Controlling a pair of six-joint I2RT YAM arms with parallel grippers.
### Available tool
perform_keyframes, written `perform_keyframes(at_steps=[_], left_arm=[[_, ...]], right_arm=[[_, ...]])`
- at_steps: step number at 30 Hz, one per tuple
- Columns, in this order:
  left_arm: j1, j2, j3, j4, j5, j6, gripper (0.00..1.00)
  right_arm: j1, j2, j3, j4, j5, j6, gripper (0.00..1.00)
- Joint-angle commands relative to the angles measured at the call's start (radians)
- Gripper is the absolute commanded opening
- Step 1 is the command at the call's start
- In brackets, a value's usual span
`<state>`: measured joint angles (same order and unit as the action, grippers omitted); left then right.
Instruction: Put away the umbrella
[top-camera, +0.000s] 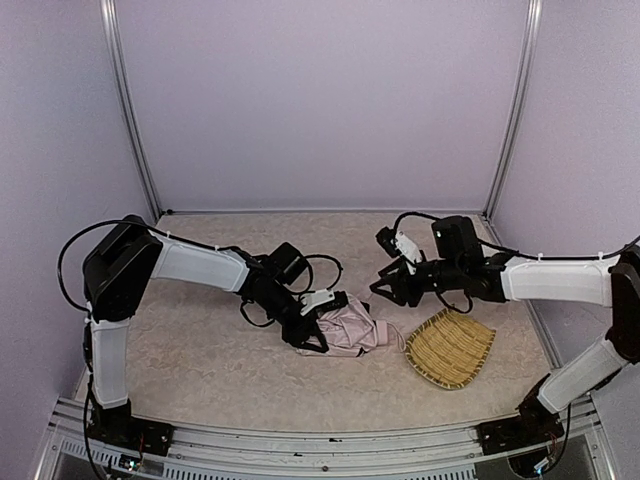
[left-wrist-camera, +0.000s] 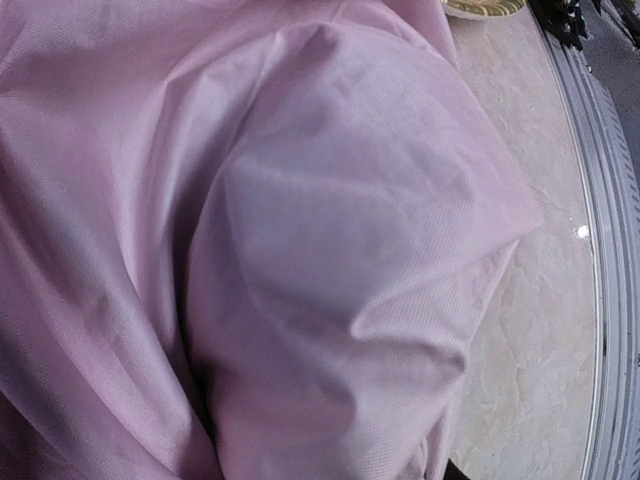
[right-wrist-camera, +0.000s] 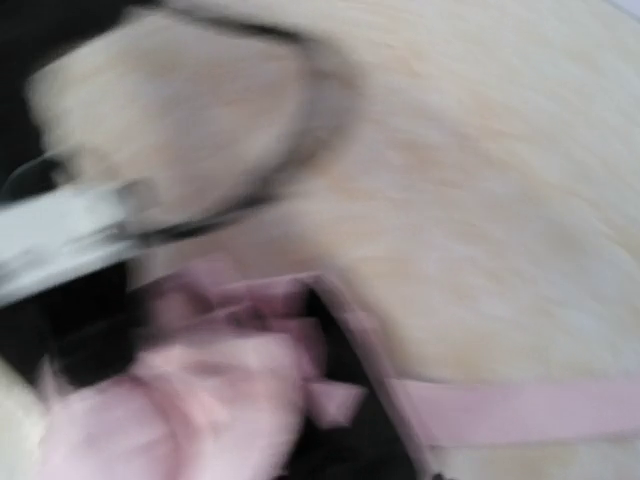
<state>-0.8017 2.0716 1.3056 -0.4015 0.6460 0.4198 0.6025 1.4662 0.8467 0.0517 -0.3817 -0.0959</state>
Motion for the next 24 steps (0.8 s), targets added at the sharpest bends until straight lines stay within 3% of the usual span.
perform_keyframes(at_steps=[1, 4, 10, 17, 24], left_arm=[[0.01, 0.099, -0.058, -0.239, -0.036, -0.014, 0.25], [0.011, 0.106, -0.053, -0.245, -0.032, -0.013, 0.25], [0.012, 0.102, -0.056, -0.251, -0.03, -0.011, 0.25], [0.013, 0.103, -0.051, -0.254, -0.015, -0.006, 0.25], [0.018, 0.124, -0.026, -0.268, 0.002, 0.005, 0.25]], right_arm=[[0.17, -0.095, -0.15, 0.088, 0.125, -0.317, 0.5], [0.272, -0.089, -0.185, 0.132, 0.168, -0.432, 0.59], [0.323, 0.068, -0.104, 0.13, 0.254, -0.529, 0.98], [0.339, 0.235, -0.011, 0.037, 0.284, -0.598, 0.94], [0.377, 0.358, 0.048, -0.02, 0.319, -0.596, 0.79]])
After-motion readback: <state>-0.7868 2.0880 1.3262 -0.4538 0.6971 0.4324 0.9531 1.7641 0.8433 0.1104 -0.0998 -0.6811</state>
